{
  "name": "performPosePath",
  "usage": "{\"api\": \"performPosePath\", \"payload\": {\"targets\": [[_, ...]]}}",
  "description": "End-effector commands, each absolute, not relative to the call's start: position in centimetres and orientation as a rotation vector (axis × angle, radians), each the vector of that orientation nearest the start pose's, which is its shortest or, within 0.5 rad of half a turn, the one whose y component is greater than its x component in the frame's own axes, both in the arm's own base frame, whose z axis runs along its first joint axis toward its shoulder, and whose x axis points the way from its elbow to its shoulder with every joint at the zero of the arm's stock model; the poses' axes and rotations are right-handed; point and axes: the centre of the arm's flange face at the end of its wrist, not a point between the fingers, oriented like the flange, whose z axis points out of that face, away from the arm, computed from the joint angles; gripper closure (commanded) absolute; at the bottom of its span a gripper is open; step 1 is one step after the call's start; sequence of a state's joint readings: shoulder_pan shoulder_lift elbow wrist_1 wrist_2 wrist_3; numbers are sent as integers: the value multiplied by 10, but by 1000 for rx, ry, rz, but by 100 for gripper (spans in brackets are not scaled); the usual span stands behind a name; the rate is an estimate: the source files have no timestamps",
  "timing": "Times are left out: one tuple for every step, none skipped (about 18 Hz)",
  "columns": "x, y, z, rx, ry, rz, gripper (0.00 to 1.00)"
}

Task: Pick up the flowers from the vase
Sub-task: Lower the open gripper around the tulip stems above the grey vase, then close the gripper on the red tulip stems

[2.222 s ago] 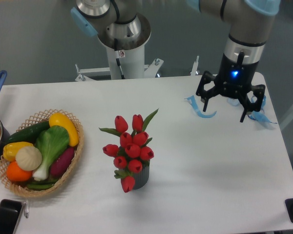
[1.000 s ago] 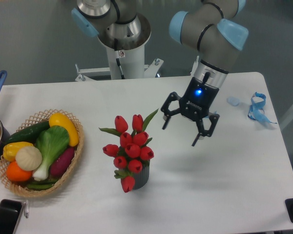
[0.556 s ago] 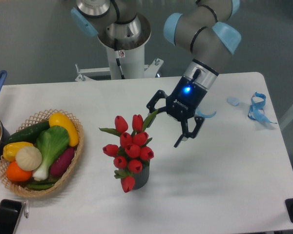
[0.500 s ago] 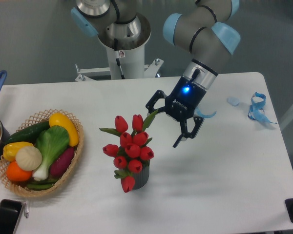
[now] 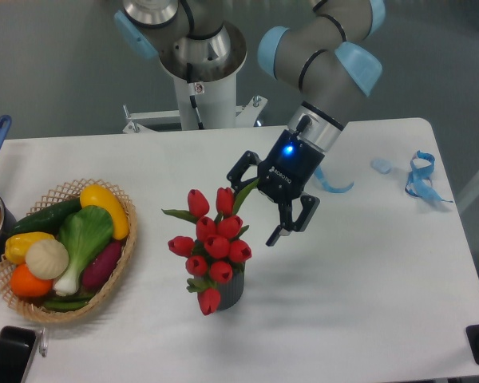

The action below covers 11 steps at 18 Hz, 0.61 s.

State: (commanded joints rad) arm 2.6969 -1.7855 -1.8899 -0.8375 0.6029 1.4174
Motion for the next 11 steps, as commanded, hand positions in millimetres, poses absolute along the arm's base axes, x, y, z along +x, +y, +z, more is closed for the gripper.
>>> {"api": "performPosePath", "payload": {"targets": [[-389, 430, 341, -2120, 434, -138, 0], [-389, 432, 337, -2123, 427, -152, 0], [-389, 433, 335, -2124, 424, -158, 0], [-390, 434, 333, -2127, 414, -165, 0], [-389, 435, 331, -2129, 410, -174, 0], [-387, 438, 330, -2125, 412, -183, 0], [-385, 442, 325, -2118, 406, -207, 0], [-384, 445, 324, -2120, 399, -217, 0], [-384, 446, 324, -2121, 396, -219, 0], [-384, 446, 324, -2121, 396, -219, 0], [-384, 446, 323, -2121, 395, -223, 0]]}}
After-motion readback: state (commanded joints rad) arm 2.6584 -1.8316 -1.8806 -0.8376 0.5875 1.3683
